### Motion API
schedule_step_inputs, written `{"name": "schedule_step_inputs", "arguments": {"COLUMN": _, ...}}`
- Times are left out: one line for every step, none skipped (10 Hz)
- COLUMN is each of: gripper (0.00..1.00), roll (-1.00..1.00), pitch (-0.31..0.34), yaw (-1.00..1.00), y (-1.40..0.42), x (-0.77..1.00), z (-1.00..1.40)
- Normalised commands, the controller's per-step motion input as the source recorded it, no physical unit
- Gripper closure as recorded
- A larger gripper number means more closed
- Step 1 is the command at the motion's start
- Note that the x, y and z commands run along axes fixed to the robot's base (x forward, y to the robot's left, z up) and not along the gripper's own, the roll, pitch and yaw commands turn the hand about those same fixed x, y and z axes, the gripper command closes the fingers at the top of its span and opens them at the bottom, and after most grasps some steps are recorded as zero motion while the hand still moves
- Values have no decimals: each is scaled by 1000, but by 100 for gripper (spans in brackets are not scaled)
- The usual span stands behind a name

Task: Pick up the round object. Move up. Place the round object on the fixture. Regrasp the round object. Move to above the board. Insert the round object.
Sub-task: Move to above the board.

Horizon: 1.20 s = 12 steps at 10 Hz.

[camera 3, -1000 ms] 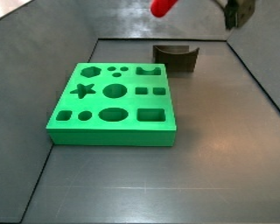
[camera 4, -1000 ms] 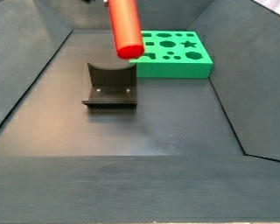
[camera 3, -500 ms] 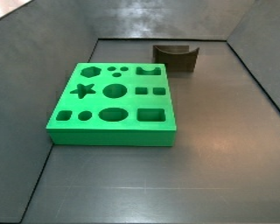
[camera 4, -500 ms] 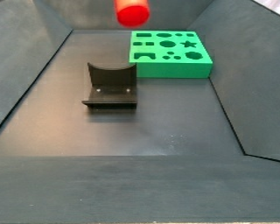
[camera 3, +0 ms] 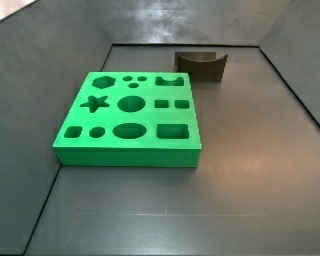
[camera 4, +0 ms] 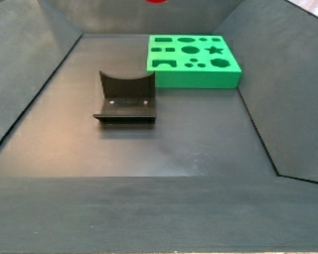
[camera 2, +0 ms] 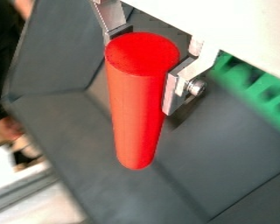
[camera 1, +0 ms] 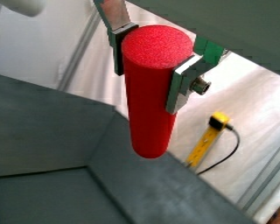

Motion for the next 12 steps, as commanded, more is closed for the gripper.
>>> {"name": "schedule_step_inputs", "arguments": {"gripper": 100, "roll": -1000, "pitch": -97, "yaw": -79, "y": -1000, "x": -402, "z": 28}}
{"name": "schedule_step_inputs", "arguments": {"gripper": 100, "roll": -1000, "pitch": -98, "yaw": -89, "y": -1000, "x": -424, "z": 10}}
{"name": "schedule_step_inputs", "arguments": {"gripper": 100, "roll": -1000, "pitch": -98, "yaw": -97, "y": -1000, "x": -429, "z": 23}}
{"name": "schedule_step_inputs", "arguments": {"gripper": 100, "roll": -1000, "pitch": -96, "yaw": -105, "y": -1000, "x": -447, "z": 20}}
{"name": "schedule_step_inputs", "arguments": {"gripper": 100, "roll": -1000, "pitch": -91, "yaw": -112, "y": -1000, "x": -468, "z": 22}}
{"name": "schedule_step_inputs", "arguments": {"gripper": 100, "roll": -1000, "pitch": -91, "yaw": -116, "y": -1000, "x": -498, "z": 37}}
{"name": "schedule_step_inputs", "arguments": {"gripper": 100, "roll": -1000, "pitch": -92, "yaw": -118, "y": -786, "x": -413, "z": 18}}
{"name": "schedule_step_inputs", "arguments": {"gripper": 100, "roll": -1000, "pitch": -90, "yaw": -116, "y": -274, "x": -200, "z": 7}}
{"name": "schedule_step_inputs", "arguments": {"gripper": 100, "roll": -1000, "pitch": -89, "yaw": -115, "y": -119, "x": -130, "z": 4}}
{"name": "schedule_step_inputs", "arguments": {"gripper": 100, "roll": -970, "pitch": -83, "yaw": -102, "y": -21, "x": -82, "z": -8}}
{"name": "schedule_step_inputs", "arguments": {"gripper": 100, "roll": -731, "pitch": -76, "yaw": -74, "y": -19, "x": -76, "z": 5}}
{"name": "schedule_step_inputs", "arguments": {"gripper": 100, "roll": -451, "pitch": -59, "yaw": -36, "y": 2, "x": -60, "z": -2}}
